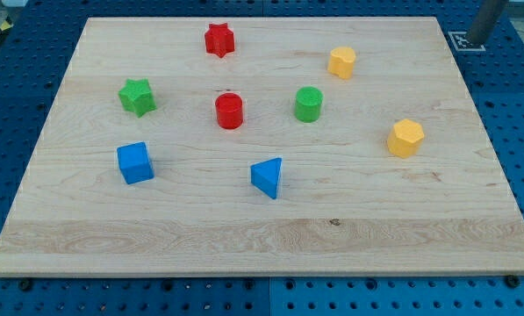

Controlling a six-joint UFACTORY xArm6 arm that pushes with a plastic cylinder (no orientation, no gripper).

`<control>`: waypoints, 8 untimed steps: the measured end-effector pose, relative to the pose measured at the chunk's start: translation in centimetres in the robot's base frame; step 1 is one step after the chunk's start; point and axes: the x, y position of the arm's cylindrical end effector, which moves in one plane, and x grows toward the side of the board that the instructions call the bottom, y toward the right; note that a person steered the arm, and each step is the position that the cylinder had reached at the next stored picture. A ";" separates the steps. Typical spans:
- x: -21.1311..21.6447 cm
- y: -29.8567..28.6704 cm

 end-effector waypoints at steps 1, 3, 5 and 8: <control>0.9 -1.0; 1.9 -3.8; 3.3 -4.2; 6.4 -4.5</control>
